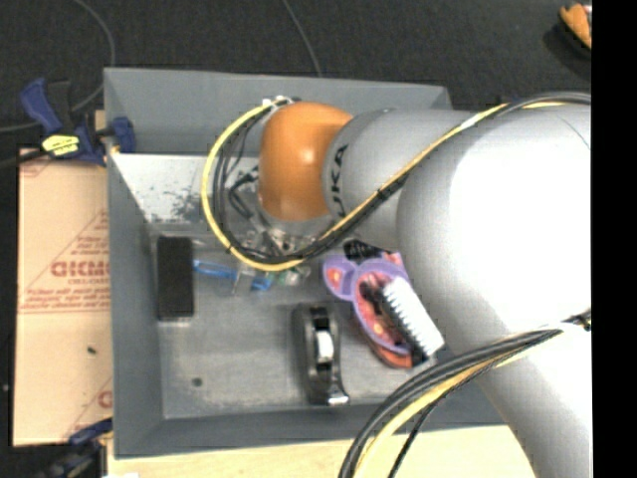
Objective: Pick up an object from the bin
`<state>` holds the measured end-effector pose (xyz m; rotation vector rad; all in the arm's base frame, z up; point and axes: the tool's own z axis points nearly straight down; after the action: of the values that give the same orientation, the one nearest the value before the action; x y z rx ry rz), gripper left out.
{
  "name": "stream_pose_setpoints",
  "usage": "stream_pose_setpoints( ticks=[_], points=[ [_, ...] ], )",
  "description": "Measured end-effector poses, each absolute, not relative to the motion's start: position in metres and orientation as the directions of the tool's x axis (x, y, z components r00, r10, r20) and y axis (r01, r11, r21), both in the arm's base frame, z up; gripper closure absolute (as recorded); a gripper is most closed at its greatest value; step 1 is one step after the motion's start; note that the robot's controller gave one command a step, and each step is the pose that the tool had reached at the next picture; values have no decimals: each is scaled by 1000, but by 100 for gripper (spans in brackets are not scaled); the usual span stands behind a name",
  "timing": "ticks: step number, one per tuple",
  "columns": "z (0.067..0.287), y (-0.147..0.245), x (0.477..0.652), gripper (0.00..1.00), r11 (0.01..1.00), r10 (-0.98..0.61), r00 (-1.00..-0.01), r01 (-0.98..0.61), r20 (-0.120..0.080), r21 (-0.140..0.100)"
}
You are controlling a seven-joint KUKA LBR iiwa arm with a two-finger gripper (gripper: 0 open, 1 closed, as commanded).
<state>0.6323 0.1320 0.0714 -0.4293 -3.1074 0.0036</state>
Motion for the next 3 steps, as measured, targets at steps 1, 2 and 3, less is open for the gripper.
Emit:
stream_pose_setpoints(
  ticks=[1, 2, 3],
  points=[
    [71, 132, 631, 100, 964, 265, -964, 265, 6, -4],
    [74, 132, 631, 100, 964, 265, -964, 265, 6, -4],
    [87, 131, 630, 100, 964, 266, -964, 266, 6, -3]
  ],
)
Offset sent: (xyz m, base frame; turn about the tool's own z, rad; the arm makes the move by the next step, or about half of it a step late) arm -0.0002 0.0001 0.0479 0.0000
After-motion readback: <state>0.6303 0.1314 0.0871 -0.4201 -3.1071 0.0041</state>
